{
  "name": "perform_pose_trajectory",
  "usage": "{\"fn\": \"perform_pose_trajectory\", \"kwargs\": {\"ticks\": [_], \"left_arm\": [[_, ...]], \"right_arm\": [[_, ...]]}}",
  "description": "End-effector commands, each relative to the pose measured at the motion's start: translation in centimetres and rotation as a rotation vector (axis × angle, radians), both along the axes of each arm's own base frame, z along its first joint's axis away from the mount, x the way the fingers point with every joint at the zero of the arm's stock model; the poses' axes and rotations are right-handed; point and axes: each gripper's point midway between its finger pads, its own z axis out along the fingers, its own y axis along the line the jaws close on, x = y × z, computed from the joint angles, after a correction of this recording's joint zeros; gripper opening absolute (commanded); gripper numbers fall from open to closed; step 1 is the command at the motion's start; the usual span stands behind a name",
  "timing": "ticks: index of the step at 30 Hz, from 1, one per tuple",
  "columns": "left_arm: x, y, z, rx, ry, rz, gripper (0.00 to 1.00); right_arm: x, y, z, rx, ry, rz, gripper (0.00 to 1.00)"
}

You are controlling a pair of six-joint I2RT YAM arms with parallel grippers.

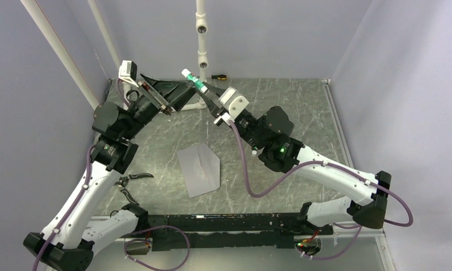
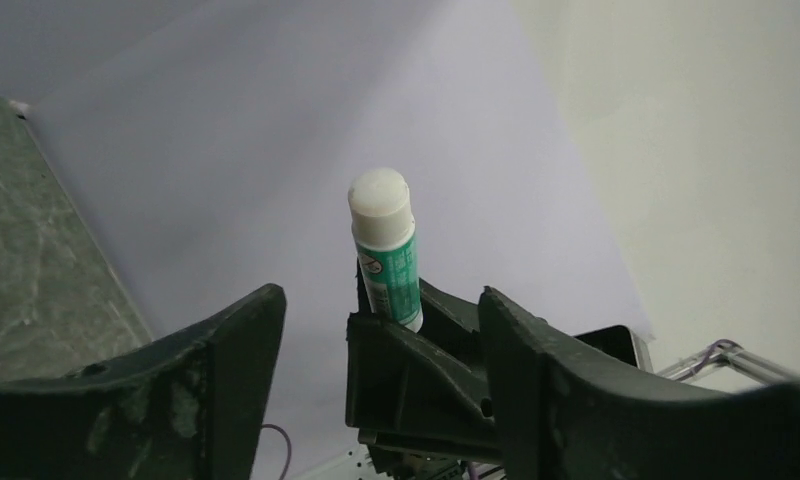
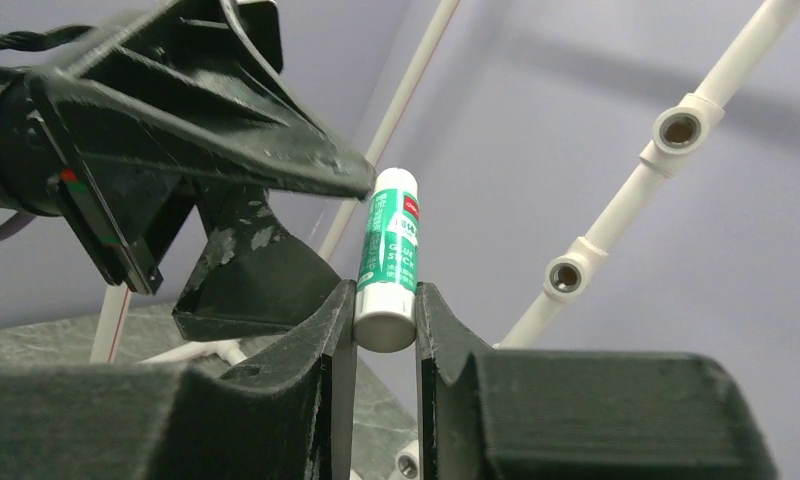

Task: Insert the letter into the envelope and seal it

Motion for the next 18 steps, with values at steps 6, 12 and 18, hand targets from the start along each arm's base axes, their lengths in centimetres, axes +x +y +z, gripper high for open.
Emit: {"fn": "perform_pose_trajectory", "kwargs": {"ticks": [6, 12, 18], "left_arm": [[-1.2, 1.4, 2.1, 0.058, -0.092, 0.088, 0.86], [-0.9, 1.3, 2.3, 0.093, -0.107, 0.099, 0.85], [-1.3, 0.6, 3.0, 0.183, -0.176, 0.072, 0.78]], "right_arm": [[-1.9, -2.9, 1.4, 0.047, 0.009, 0.031, 0.0], [-2.9, -3.0, 0.6, -0.002, 0.033, 0.079, 0.0], [-3.4, -3.2, 0.3, -0.026, 0.04, 0.099, 0.0]]}}
